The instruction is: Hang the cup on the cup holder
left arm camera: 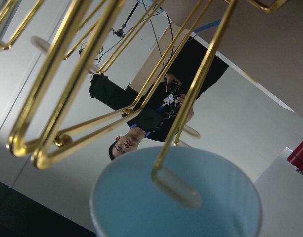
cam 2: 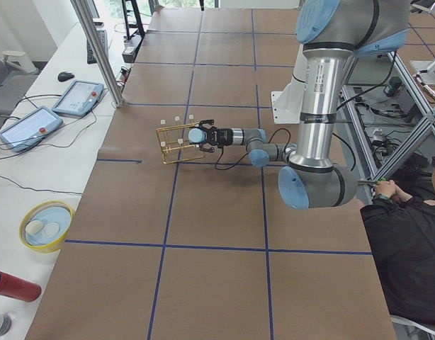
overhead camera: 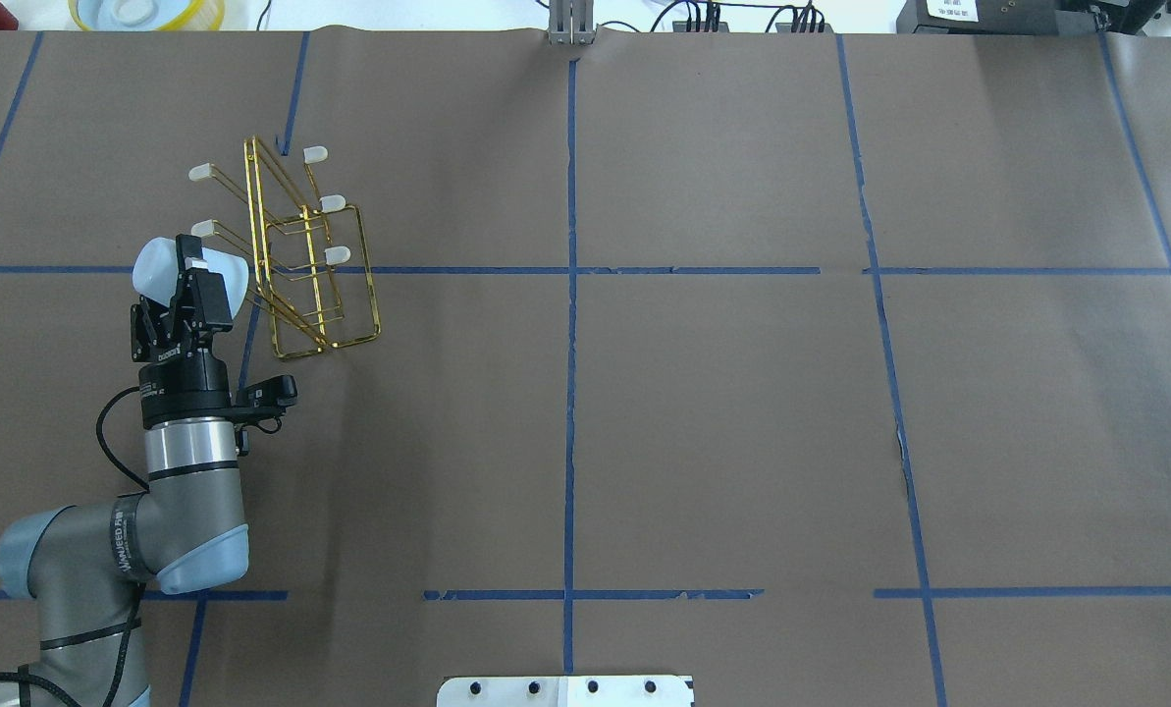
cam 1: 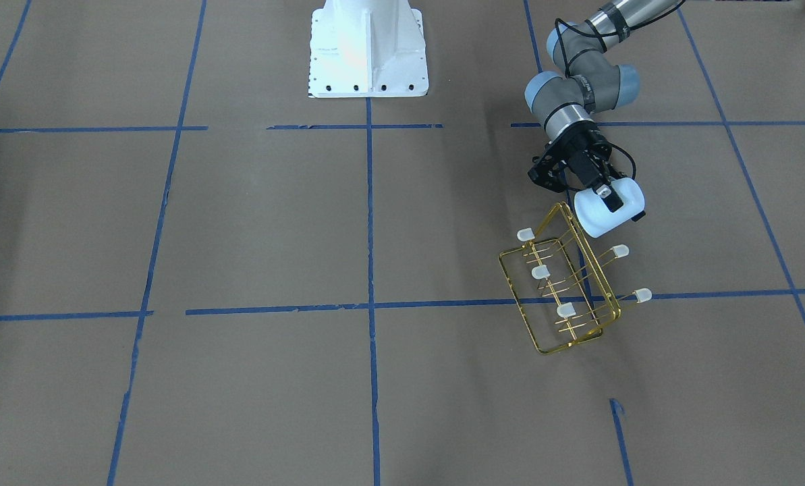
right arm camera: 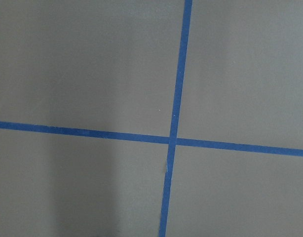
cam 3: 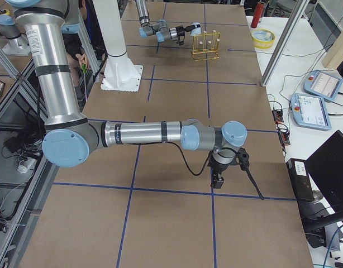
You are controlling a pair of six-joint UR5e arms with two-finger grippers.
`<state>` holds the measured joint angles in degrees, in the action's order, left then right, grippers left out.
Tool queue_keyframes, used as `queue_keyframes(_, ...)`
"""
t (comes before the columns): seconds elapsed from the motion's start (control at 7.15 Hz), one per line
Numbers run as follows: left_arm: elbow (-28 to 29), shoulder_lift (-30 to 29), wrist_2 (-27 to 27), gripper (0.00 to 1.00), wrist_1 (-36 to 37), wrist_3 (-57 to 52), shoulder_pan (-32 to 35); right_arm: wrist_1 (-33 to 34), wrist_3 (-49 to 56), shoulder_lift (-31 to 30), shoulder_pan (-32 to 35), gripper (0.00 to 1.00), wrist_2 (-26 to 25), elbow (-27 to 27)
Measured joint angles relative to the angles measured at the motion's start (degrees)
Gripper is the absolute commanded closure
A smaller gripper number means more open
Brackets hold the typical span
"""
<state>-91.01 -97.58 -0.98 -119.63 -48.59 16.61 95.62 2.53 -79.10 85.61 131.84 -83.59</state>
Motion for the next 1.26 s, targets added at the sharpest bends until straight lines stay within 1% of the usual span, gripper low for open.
queue_keyframes(0.14, 0.3, -0.2, 0.0, 1.00, 0.1, 0.0, 0.0, 0.0, 0.0, 0.0, 0.0, 0.00, 0.0, 0.0)
queue_keyframes(0.28, 0.6, -0.3, 0.0, 0.72, 0.2, 0.0, 0.0, 0.0, 0.0, 0.0, 0.0, 0.00, 0.0, 0.0)
queue_keyframes(0.42, 0.8, -0.5, 0.0, 0.67, 0.2, 0.1, 0.0, 0.0, 0.0, 0.0, 0.0, 0.00, 0.0, 0.0)
queue_keyframes(0.56, 0.9, -0.7, 0.2, 0.04, 0.2, 0.2, 0.0, 0.0, 0.0, 0.0, 0.0, 0.00, 0.0, 0.0)
queue_keyframes(0.7, 1.0, -0.9, 0.4, 0.00, 0.2, 0.3, 0.0, 0.0, 0.0, 0.0, 0.0, 0.00, 0.0, 0.0)
queue_keyframes(1.26, 0.7, -0.9, 0.6, 0.00, 0.2, 2.2, 0.1, 0.0, 0.0, 0.0, 0.0, 0.00, 0.0, 0.0)
